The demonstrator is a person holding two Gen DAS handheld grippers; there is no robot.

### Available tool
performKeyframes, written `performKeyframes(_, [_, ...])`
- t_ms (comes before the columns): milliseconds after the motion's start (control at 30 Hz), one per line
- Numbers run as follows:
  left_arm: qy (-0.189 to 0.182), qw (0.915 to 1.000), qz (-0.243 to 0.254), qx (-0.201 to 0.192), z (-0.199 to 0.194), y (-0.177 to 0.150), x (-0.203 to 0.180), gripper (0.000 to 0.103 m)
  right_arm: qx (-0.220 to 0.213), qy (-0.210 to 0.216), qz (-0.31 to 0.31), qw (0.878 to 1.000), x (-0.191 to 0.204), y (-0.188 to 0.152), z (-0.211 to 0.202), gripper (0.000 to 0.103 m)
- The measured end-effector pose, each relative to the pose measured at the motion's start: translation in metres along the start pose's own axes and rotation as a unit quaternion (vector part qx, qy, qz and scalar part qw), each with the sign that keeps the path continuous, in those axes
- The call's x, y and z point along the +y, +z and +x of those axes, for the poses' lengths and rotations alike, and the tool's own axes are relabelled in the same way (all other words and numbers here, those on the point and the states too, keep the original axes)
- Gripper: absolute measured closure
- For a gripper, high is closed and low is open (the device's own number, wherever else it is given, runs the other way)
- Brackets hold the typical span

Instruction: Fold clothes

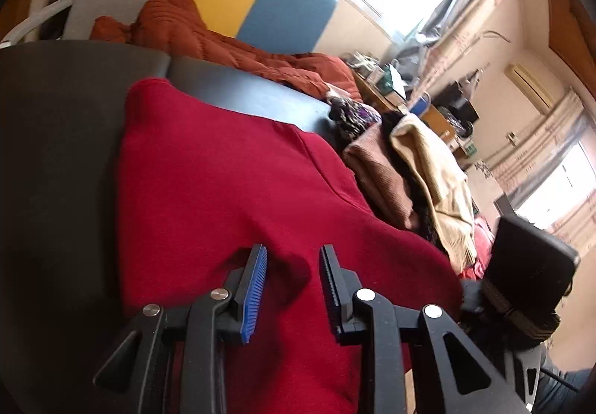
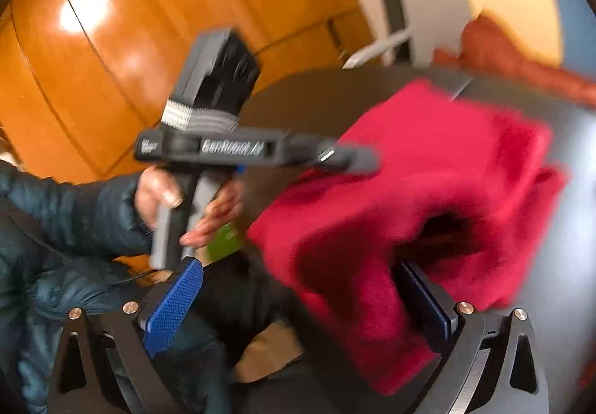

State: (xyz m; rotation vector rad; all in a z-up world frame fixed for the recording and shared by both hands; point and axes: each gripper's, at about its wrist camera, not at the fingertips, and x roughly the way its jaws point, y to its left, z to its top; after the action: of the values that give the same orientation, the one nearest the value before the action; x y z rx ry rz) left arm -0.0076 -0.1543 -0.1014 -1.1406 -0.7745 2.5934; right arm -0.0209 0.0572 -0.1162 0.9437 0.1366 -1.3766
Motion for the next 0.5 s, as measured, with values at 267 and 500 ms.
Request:
performKeyframes(267, [-0.009,0.9997,0.019,0.016,0.014,-0.013,0.001,0.078,0.002,0.069,0.088,0.994,-0.027,-0.066,-0.009,0.0])
performKeyframes(500, [0.007,0.9991,0.042,0.005,0.007,-0.016,-0.006,0.078,-0.048,0.043,0.11,0.992,-0.025,-0.067,-0.03,0.0])
